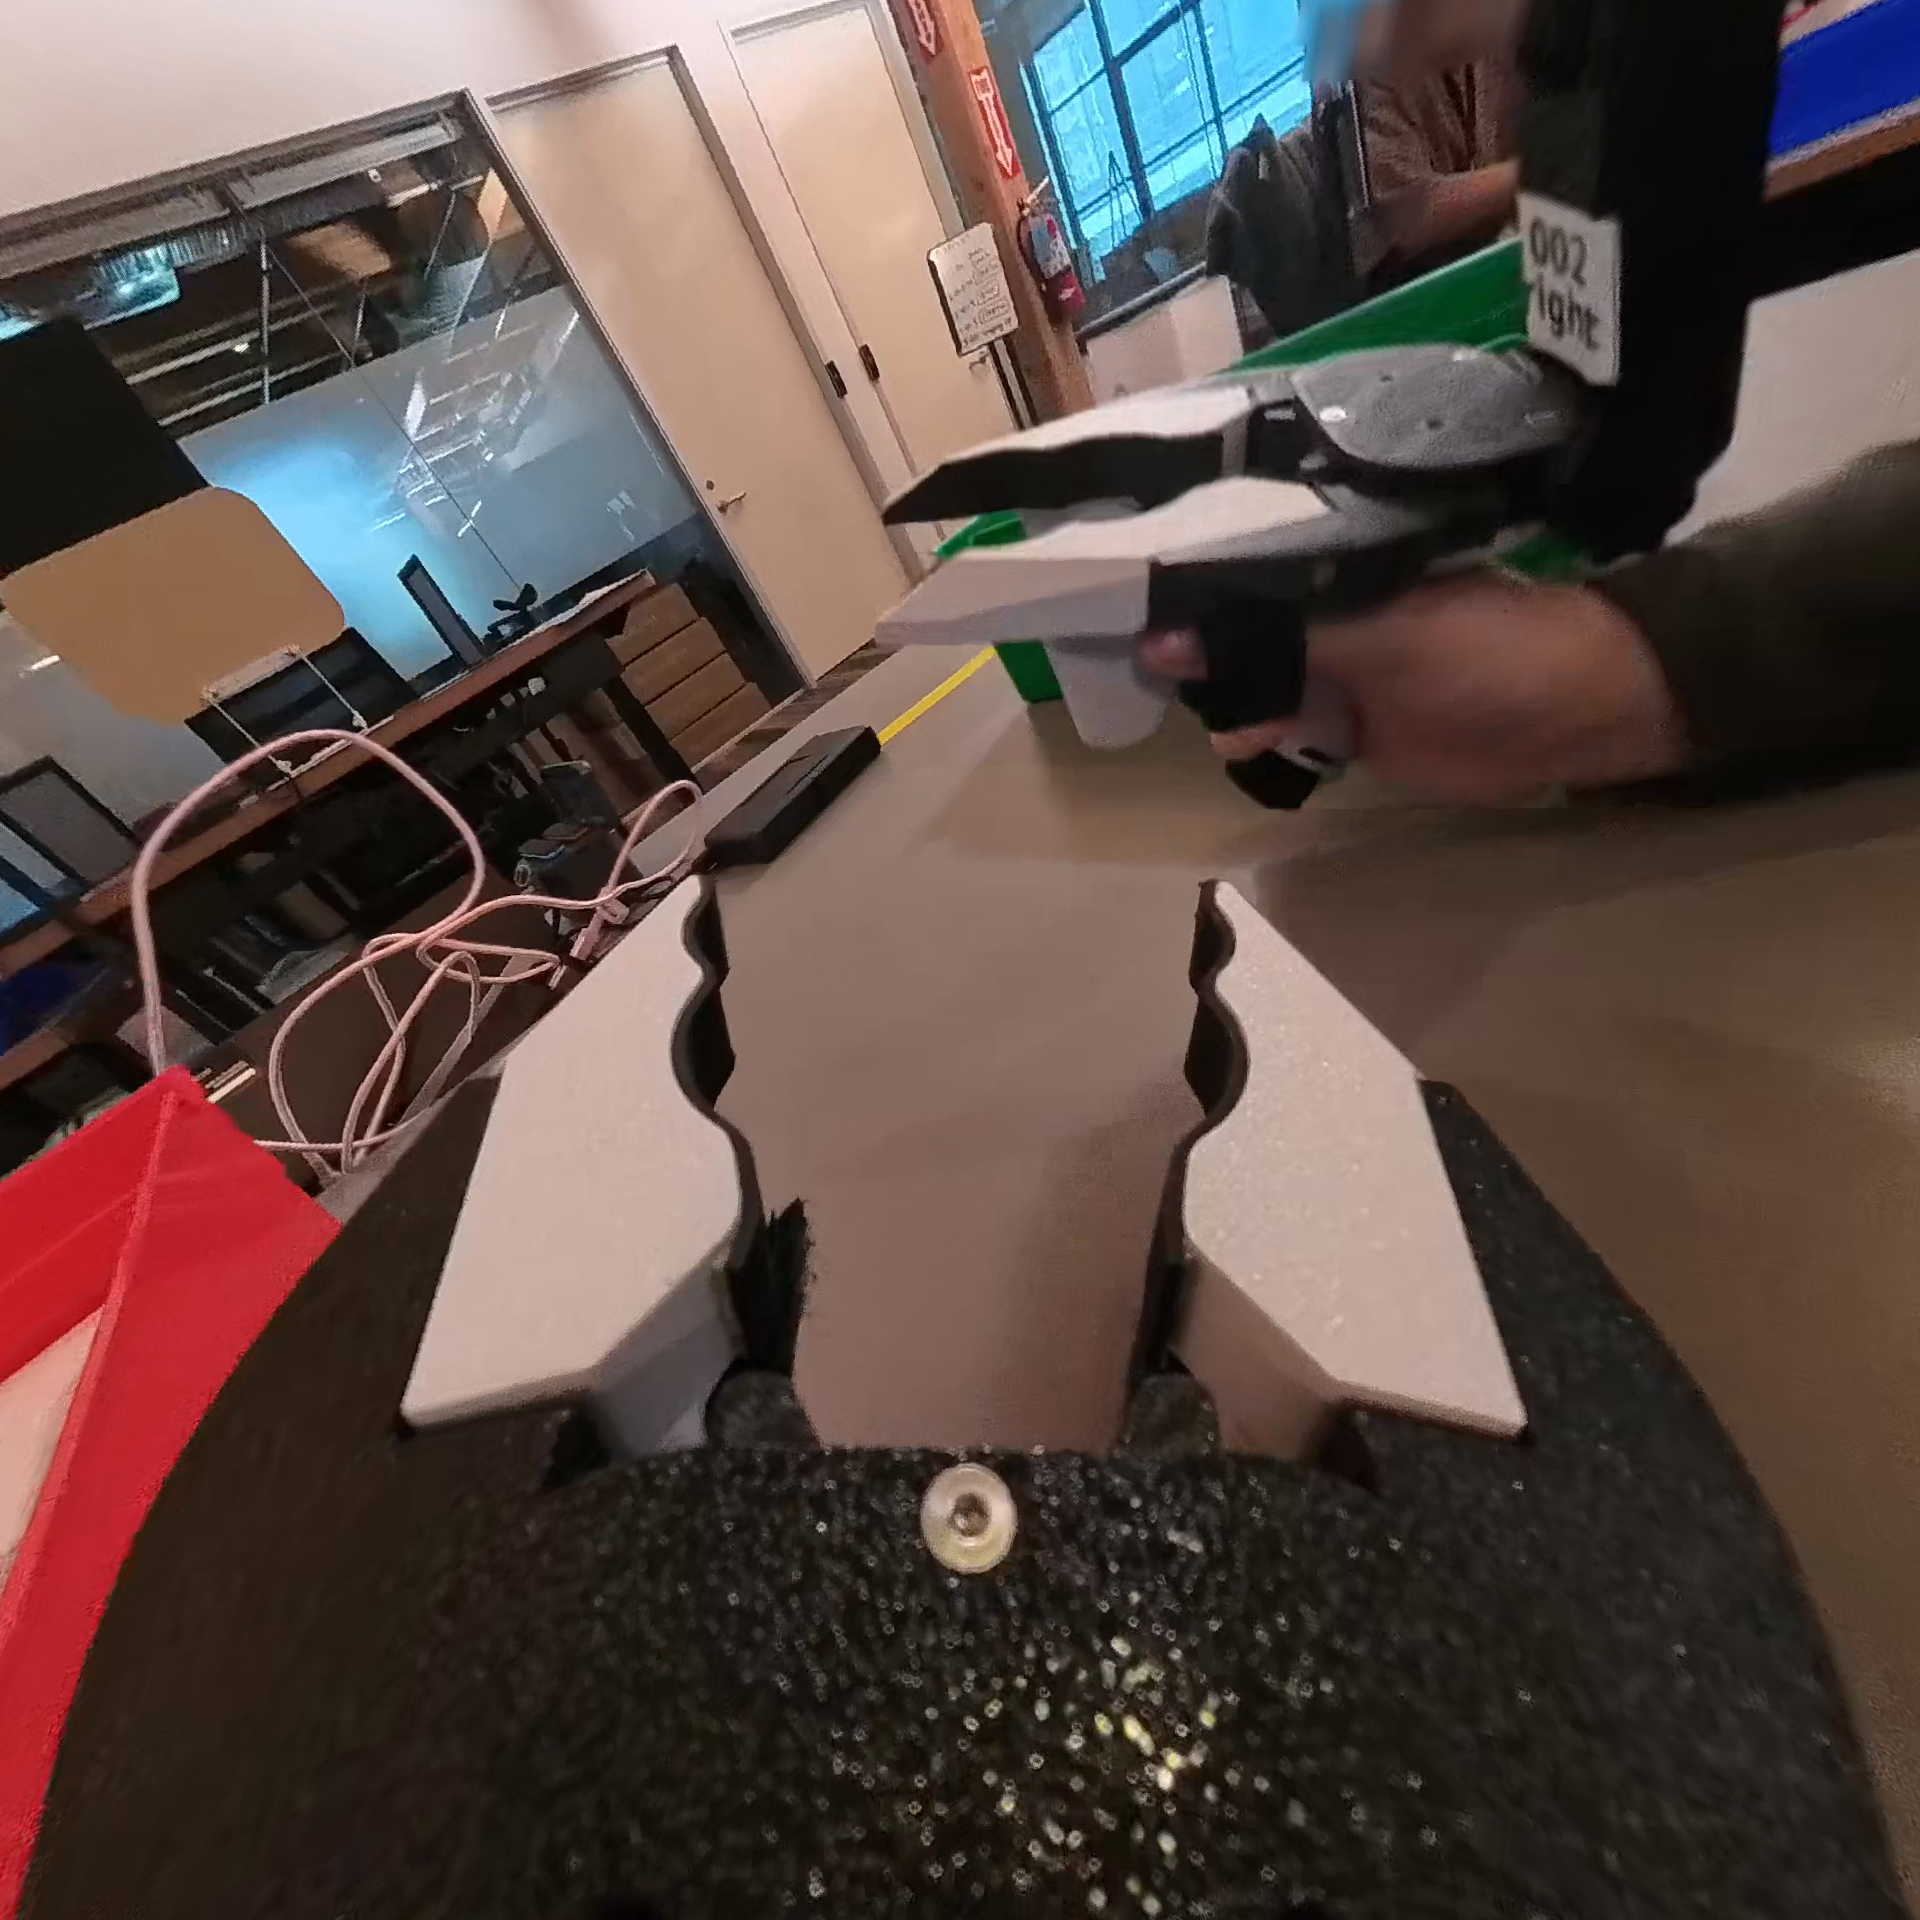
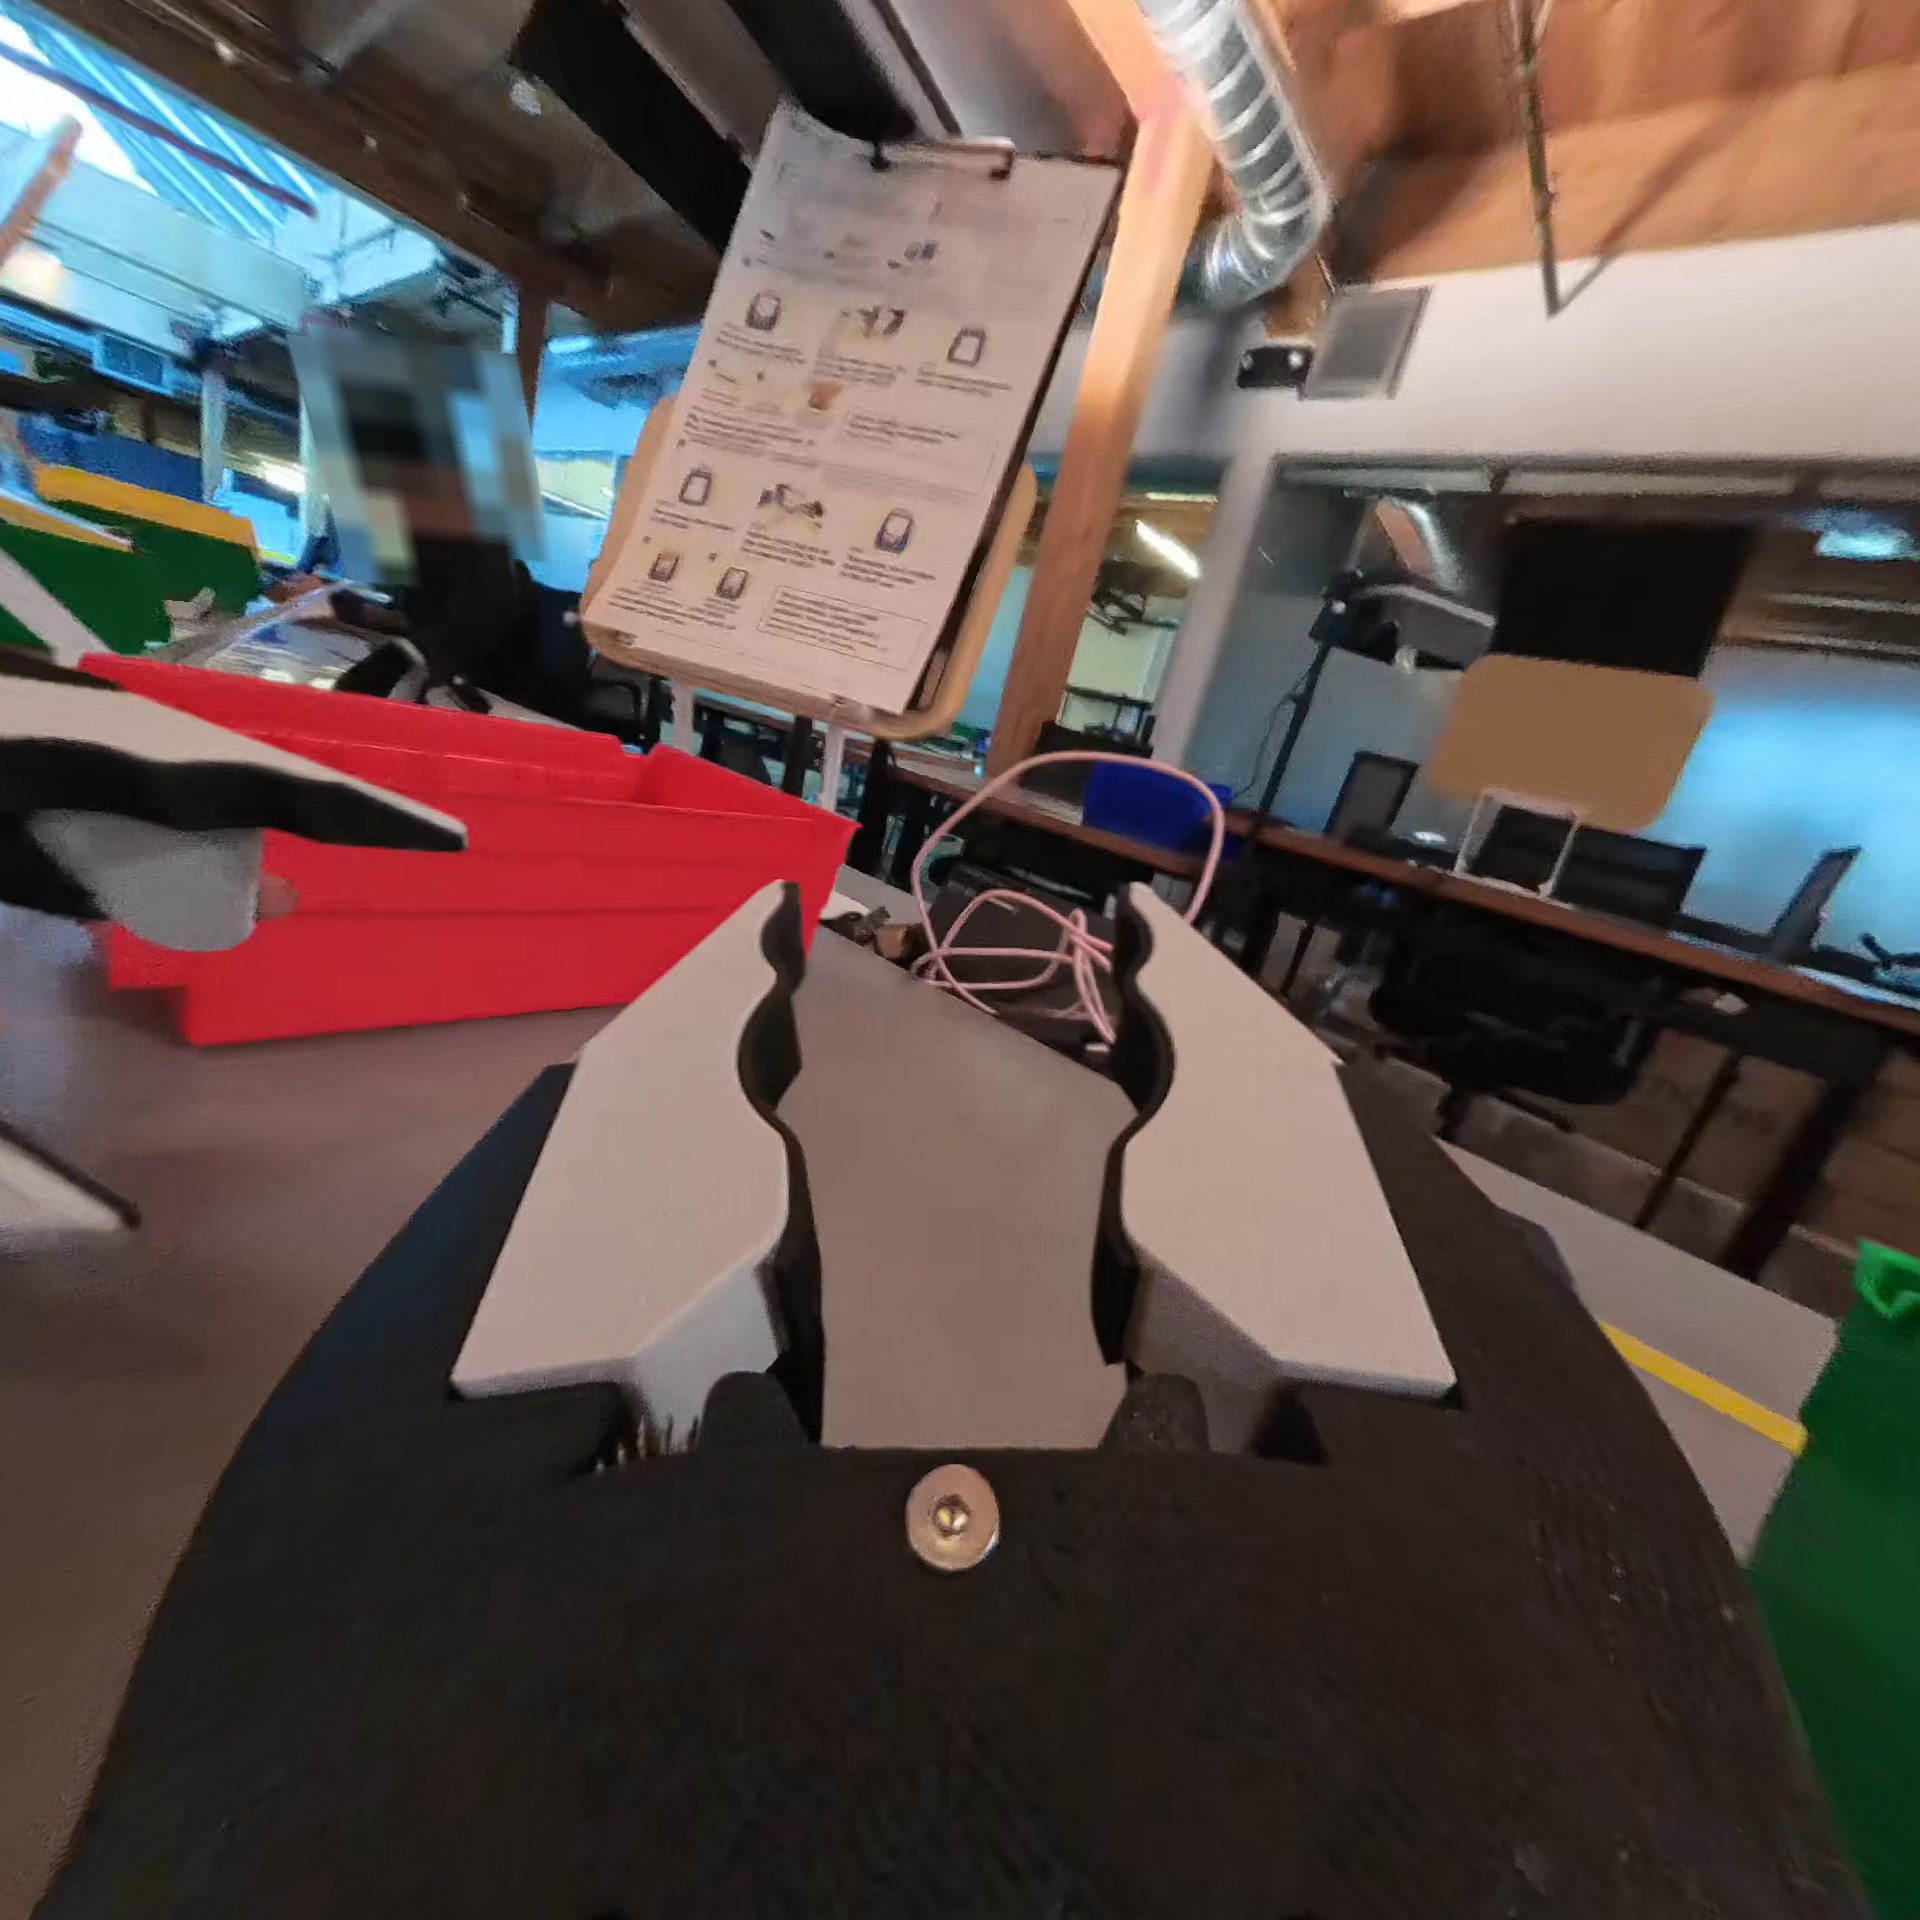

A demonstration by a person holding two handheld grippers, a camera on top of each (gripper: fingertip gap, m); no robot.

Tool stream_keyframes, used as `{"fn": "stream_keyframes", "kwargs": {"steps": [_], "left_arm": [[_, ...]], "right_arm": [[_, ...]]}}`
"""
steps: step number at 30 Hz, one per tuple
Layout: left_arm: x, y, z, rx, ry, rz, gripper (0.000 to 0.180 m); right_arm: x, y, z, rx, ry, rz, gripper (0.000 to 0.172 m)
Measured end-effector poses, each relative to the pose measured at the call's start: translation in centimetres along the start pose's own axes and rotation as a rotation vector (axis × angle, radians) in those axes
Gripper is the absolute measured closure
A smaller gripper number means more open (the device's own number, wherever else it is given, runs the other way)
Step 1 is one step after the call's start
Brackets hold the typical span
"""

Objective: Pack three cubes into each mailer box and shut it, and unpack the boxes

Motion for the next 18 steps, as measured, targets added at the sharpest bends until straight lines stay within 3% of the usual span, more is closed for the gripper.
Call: {"fn": "stream_keyframes", "kwargs": {"steps": [8,10,12,15,18], "left_arm": [[0.7,-0.6,0.8,0.017,-0.106,-0.042,0.083],[2.2,-0.9,0.5,-0.045,-0.258,-0.090,0.079],[4.1,-1.2,0.0,-0.099,-0.299,-0.119,0.076],[6.7,-2.4,1.1,-0.090,-0.225,-0.049,0.056],[7.9,-4.4,5.1,-0.015,-0.218,0.099,0.021]], "right_arm": [[0.0,-0.6,1.2,0.097,-0.046,-0.067,0.079],[-0.1,-0.5,1.3,0.107,-0.045,-0.059,0.075],[0.0,-0.5,1.3,0.112,-0.024,-0.071,0.071],[0.2,-0.5,1.0,0.109,0.031,-0.097,0.056],[0.2,-0.3,0.9,0.137,0.096,-0.104,0.042]]}}
Point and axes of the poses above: each gripper's, where its closed fingertips meet, y out along the fingers, x out of its top, z = x × y across the jaws, the point moved 10 cm from there along -y, back along the fingers, and after that the axes turned 3 degrees about -x, right-handed, at the moved point
